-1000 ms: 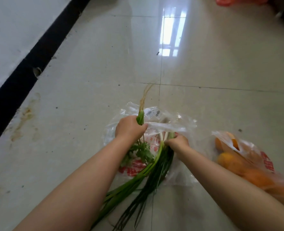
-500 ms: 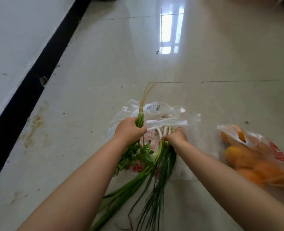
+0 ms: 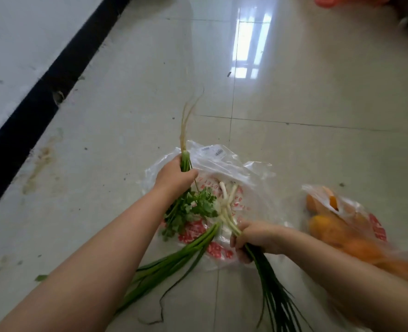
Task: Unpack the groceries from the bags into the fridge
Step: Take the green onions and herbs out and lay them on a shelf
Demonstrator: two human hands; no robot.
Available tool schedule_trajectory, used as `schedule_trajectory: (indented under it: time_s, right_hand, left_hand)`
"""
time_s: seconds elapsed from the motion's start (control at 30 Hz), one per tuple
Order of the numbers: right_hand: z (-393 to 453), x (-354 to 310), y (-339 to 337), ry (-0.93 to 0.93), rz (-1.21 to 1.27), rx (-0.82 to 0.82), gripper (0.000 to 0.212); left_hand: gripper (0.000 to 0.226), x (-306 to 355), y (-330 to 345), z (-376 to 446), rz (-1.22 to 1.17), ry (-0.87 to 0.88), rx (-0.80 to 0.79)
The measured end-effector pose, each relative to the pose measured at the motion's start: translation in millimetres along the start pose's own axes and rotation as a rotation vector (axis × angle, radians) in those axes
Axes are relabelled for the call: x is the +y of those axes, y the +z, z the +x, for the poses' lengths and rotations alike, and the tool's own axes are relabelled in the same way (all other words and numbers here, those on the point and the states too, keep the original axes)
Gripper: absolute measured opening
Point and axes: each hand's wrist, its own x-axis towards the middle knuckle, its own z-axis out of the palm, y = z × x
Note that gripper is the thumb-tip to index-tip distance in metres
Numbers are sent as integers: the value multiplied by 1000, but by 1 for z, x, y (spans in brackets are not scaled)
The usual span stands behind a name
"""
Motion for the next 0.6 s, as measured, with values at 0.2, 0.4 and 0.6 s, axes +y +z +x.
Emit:
schedule_trajectory:
  time_s: [0.2, 0.4, 0.6]
  right_hand:
    - [-76, -10, 3, -79, 217, 25, 22]
    - [-207, -57, -5, -163, 590, 263, 29]
    - [-385, -122, -43, -298, 750, 444, 20]
  left_hand:
    - [41, 32, -23, -48, -125, -127, -29]
    - [14, 125, -70, -143, -280, -239, -107]
    - [8, 281, -135, -214, -324, -126, -284]
